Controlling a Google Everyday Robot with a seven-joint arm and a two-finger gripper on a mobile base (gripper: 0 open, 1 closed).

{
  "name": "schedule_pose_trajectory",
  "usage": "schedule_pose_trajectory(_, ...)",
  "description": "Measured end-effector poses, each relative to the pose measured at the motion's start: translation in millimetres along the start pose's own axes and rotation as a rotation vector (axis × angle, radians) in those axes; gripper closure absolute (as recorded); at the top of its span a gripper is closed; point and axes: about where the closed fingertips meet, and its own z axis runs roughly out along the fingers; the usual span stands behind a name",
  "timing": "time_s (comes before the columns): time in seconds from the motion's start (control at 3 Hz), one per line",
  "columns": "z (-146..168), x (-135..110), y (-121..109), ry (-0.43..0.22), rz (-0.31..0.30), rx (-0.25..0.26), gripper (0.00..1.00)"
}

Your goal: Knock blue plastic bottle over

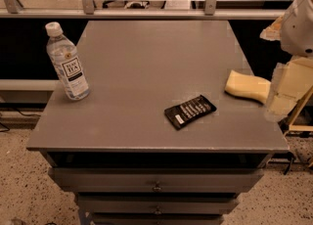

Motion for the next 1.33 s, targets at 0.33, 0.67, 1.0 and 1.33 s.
schedule_pose_trajectory(0.33, 0, 0, 0, 0.000, 0.000, 0.000, 0.00)
schedule_pose_trajectory(0.67, 4, -10, -3, -0.010, -0.014, 0.008, 0.00)
schedule_pose_trajectory(1.0, 31, -67, -7, -0.054, -0.095, -0.028, 0.00)
schedule_pose_trajectory(1.33, 56, -153, -5, -0.144, -0.201, -0.076, 0.00)
